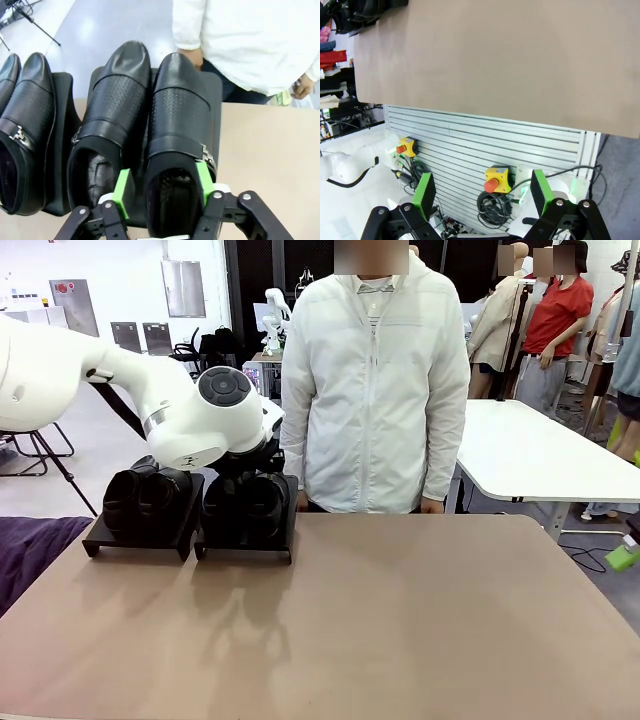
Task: Organize the shoes by placing them on the stand.
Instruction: Place the Shoe from the middle of the table onto the Shoes Stand.
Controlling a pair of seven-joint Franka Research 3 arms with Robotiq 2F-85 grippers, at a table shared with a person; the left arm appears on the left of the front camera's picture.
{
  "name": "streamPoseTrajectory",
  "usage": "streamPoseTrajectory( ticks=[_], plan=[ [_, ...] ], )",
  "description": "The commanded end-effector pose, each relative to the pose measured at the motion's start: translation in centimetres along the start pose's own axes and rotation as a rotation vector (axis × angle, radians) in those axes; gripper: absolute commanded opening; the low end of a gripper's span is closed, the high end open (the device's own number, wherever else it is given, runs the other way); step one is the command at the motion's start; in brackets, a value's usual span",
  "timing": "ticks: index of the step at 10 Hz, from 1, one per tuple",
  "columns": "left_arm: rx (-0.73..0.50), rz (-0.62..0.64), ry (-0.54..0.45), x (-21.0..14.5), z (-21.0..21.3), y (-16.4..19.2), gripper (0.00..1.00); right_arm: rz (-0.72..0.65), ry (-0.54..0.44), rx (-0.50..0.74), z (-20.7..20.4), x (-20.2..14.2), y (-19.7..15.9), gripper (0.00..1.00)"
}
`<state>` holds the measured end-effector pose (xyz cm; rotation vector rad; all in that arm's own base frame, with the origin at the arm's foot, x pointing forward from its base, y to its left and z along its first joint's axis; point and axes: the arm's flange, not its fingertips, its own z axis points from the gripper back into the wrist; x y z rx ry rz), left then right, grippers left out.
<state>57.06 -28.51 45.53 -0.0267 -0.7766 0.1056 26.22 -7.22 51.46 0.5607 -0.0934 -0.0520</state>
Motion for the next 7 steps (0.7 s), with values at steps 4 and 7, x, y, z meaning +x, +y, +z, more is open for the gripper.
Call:
streamPoseTrajectory(
  ticks=[4,7],
  plan=[
    [-0.194,-0.041,-0.023,-2.2,9.0,5.1,1.0,0.022,0.0,0.016,0.2,-0.1,-0.2,1.0],
    [-0.477,-0.161,0.234,-5.9,14.6,13.7,1.0,0.022,0.0,0.016,0.2,-0.1,-0.2,1.0]
  ],
)
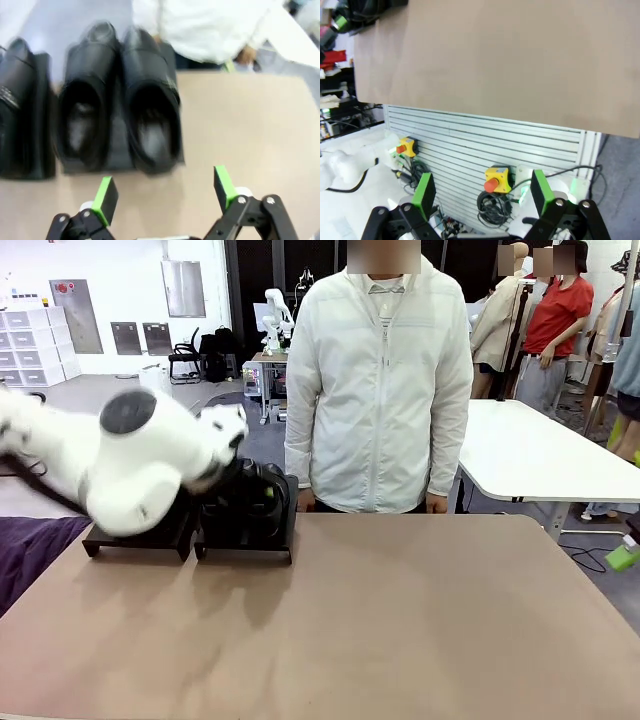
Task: Organize the shoes by placing them on the stand.
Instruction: Place the Shoe from the middle of the table onto the Shoes Stand.
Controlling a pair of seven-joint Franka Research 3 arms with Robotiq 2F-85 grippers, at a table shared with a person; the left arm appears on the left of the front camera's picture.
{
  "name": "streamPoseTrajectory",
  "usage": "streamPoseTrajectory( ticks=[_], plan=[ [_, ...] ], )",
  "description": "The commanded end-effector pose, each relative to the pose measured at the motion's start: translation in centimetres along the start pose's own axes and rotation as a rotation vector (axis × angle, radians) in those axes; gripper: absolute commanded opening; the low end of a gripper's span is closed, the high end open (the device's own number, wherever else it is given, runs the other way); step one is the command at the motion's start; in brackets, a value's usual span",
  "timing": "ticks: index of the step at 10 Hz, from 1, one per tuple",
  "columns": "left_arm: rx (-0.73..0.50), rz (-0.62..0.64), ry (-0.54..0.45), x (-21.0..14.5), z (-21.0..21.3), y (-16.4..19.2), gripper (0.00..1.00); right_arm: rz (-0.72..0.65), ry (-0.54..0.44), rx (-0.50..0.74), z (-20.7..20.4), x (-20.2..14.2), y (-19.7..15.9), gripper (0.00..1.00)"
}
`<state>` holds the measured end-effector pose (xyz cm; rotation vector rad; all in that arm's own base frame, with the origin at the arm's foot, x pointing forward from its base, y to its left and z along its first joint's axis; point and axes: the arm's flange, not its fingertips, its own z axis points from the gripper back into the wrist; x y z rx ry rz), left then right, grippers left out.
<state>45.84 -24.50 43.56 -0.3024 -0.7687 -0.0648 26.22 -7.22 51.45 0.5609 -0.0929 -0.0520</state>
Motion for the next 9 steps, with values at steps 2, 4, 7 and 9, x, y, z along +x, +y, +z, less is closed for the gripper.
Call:
streamPoseTrajectory(
  ticks=[2,4,7,9],
  plan=[
    [-0.307,-0.035,0.281,-0.6,14.6,11.6,1.0,0.022,-0.001,0.016,0.2,-0.1,-0.2,1.0],
    [-0.4,0.001,0.26,-0.7,16.7,15.2,1.0,0.022,-0.001,0.016,0.2,-0.1,-0.2,1.0],
    [-0.387,-0.05,0.333,2.1,16.2,17.8,1.0,0.022,-0.001,0.016,0.2,-0.1,-0.2,1.0],
    [-0.191,0.002,0.221,7.1,15.2,20.7,1.0,0.022,-0.001,0.016,0.2,-0.1,-0.2,1.0]
  ],
)
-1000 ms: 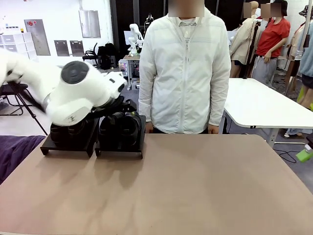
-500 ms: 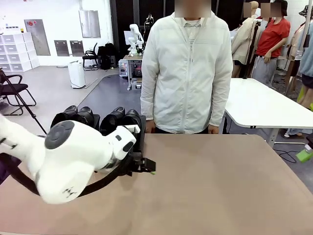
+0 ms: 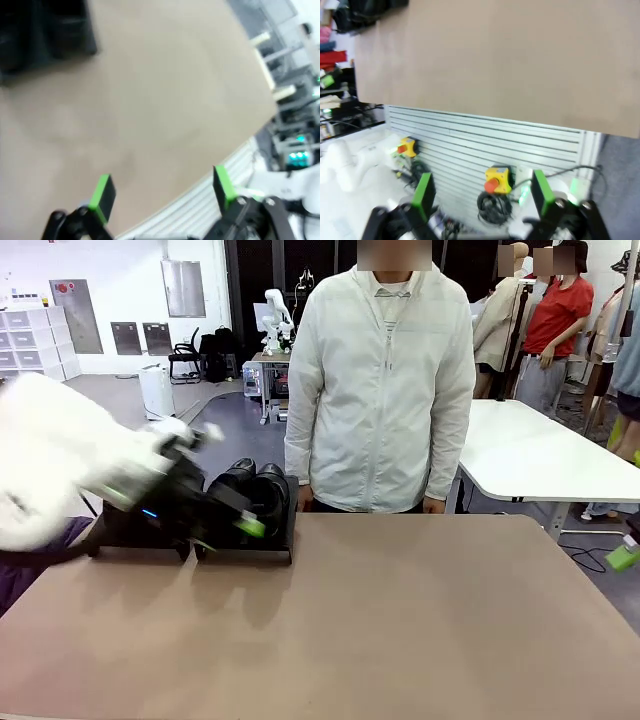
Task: Organize the shoes by placing them on the stand.
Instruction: Place the Shoe from the middle of the table onto the Shoes Stand.
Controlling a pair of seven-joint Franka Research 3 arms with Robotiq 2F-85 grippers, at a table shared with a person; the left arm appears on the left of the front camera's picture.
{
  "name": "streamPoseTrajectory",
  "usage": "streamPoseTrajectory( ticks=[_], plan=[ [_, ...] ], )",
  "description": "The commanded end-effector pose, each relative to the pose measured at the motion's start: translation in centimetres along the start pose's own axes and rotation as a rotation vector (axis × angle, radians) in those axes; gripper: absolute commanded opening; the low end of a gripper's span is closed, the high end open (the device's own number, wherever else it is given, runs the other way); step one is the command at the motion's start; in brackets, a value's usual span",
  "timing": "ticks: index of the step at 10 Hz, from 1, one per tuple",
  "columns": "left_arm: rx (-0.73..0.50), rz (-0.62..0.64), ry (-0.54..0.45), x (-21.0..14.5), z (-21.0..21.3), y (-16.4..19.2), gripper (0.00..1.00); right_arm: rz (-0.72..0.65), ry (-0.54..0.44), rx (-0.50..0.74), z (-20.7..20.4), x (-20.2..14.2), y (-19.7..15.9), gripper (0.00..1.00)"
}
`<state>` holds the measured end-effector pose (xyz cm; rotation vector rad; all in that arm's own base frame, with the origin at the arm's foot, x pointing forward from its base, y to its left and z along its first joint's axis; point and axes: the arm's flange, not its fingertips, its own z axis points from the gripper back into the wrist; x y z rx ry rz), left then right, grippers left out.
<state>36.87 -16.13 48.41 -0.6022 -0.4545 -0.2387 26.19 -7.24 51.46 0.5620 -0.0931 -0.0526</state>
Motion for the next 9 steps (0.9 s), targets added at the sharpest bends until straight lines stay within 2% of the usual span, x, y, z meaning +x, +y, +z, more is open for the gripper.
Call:
streamPoseTrajectory(
  ticks=[1,9],
  plan=[
    [-0.024,-0.021,0.008,-2.75,-4.49,-6.18,1.0,0.023,0.0,0.015,0.19,-0.04,-0.19,1.0],
    [-0.024,-0.021,0.008,-2.75,-4.49,-6.18,1.0,0.023,0.0,0.015,0.19,-0.04,-0.19,1.0]
  ],
)
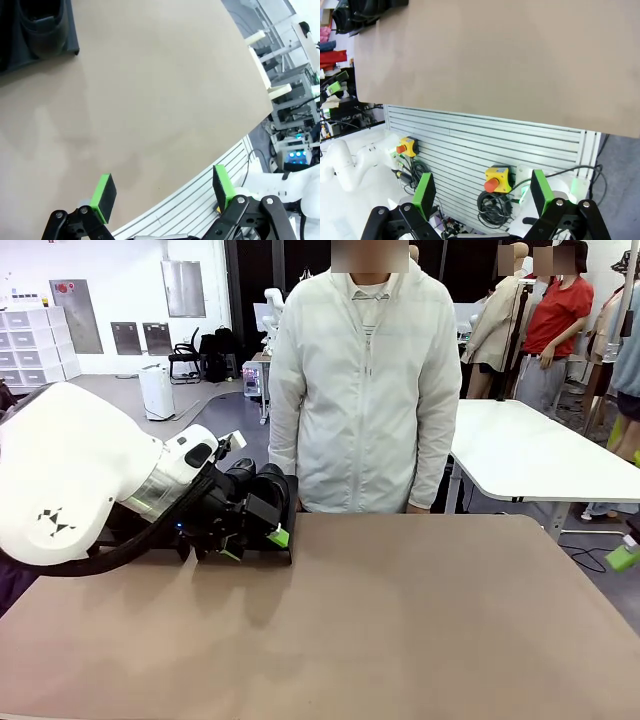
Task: Organize the shoes by placing them on the stand.
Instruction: Place the Shoe from the middle of the table onto the Shoes Stand.
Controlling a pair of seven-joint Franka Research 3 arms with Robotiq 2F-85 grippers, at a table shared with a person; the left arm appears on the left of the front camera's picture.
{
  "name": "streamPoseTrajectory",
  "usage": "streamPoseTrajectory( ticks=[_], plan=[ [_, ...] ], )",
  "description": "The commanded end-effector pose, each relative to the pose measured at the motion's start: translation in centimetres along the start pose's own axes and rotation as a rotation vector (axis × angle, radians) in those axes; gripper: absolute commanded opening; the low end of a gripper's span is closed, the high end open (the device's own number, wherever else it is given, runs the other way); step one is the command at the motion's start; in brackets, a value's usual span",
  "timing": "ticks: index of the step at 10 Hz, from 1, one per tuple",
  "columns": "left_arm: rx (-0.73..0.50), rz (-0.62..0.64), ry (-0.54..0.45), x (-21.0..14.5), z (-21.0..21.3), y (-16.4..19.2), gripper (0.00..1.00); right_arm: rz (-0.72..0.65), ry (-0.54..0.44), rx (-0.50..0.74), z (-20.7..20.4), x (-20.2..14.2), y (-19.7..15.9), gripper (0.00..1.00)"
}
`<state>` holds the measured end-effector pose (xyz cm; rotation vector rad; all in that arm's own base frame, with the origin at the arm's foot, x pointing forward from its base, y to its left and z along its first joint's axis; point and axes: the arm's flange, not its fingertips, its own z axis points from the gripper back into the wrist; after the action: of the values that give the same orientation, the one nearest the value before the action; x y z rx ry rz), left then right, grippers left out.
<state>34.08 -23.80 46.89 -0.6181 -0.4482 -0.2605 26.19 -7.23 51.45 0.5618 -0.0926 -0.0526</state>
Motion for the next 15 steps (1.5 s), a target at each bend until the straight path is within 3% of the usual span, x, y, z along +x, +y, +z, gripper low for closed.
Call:
streamPoseTrajectory(
  ticks=[1,5,7,8,10,11,15],
  plan=[
    [0.0,-0.006,0.004,-0.1,-0.1,-0.3,1.0,0.023,-0.001,0.015,0.2,0.0,-0.2,1.0],
    [-0.018,0.083,-0.013,2.4,13.3,10.3,1.0,0.023,-0.001,0.015,0.2,0.0,-0.2,1.0],
    [-0.03,0.183,0.021,1.2,15.9,14.4,1.0,0.023,-0.001,0.015,0.2,0.0,-0.2,1.0],
    [-0.065,0.209,-0.011,-0.4,16.4,15.9,1.0,0.023,-0.001,0.015,0.2,0.0,-0.2,1.0],
    [-0.122,0.349,-0.107,-2.4,16.0,17.8,1.0,0.023,-0.001,0.015,0.2,0.0,-0.2,1.0],
    [-0.084,0.24,-0.026,0.5,18.1,17.5,1.0,0.023,-0.001,0.015,0.2,0.0,-0.2,1.0],
    [-0.084,0.24,-0.026,0.5,18.1,17.5,1.0,0.023,-0.001,0.015,0.2,0.0,-0.2,1.0]
  ],
)
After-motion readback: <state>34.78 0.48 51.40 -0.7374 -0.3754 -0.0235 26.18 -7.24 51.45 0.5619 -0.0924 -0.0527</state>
